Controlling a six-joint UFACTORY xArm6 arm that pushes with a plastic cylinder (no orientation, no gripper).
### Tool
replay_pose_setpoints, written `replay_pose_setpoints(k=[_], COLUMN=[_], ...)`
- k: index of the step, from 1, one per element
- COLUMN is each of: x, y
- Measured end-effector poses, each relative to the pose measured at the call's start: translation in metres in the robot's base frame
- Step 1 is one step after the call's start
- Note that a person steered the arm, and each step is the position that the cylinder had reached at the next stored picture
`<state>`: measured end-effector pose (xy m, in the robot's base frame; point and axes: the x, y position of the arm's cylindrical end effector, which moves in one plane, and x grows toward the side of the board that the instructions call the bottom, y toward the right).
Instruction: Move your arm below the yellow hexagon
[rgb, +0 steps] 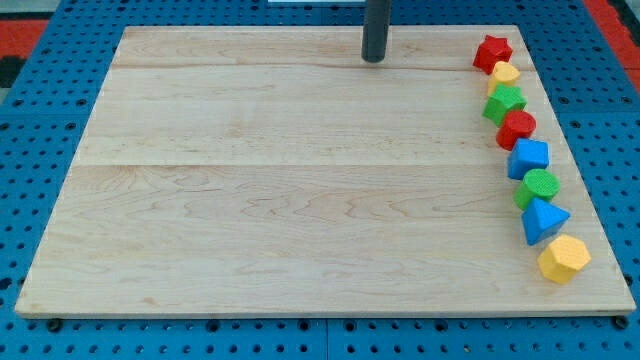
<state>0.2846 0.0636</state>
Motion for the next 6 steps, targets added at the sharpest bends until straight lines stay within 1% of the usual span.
replay_pose_setpoints(k=[1,2,3,4,5,6], x=[0.082,0.170,0.236,0.309,0.334,0.328], y=[0.000,0.017,0.068,0.102,0.105,0.194])
